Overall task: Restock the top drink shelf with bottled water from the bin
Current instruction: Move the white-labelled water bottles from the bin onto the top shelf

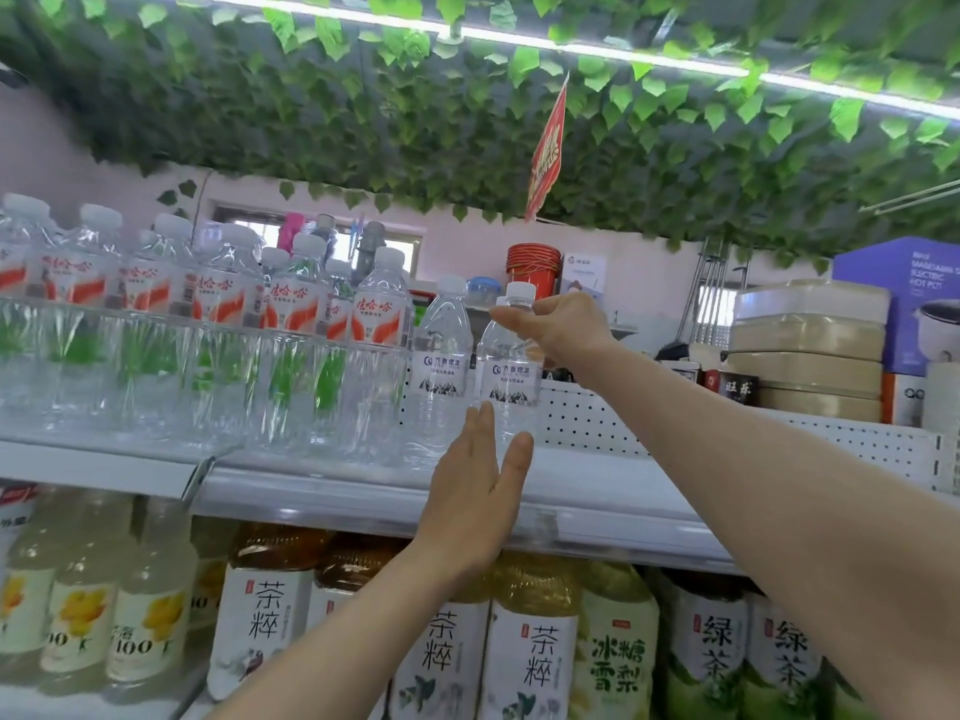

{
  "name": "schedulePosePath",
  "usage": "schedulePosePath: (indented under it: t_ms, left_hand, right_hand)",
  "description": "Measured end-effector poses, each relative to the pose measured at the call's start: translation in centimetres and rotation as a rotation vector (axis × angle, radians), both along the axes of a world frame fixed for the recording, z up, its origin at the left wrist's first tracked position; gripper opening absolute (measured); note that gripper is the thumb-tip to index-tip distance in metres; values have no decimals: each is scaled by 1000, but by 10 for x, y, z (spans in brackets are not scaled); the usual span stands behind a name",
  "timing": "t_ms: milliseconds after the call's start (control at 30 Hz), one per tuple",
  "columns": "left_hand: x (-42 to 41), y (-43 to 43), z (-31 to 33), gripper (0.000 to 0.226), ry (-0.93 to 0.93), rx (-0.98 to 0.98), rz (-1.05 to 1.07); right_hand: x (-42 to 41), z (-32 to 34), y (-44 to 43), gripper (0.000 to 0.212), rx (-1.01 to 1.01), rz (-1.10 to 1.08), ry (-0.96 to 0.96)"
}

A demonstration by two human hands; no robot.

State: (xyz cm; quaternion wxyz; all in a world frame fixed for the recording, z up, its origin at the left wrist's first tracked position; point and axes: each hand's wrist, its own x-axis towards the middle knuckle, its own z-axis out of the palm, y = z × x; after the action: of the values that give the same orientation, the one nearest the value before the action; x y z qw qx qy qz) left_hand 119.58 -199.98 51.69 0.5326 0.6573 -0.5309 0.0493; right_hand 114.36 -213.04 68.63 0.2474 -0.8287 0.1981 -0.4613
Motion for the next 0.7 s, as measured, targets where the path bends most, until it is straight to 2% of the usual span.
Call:
schedulePosePath:
  t_ms: [167,333,533,700]
  left_hand:
    - [0,-6,-3,99,-13,-37,17]
    - [1,-9,-4,97,-21,-39,30]
    - [1,-6,-4,96,-22,-50,30]
    - [-8,9,3,86,15,-6,39]
  right_hand:
    - [-2,-4,5,67,1,-29,7]
    - [-1,-7,10,74,27,-50,-18]
    - [-7,-13,10,46,52,-27,-10]
    - [-39,-17,20,66,41,-88,102]
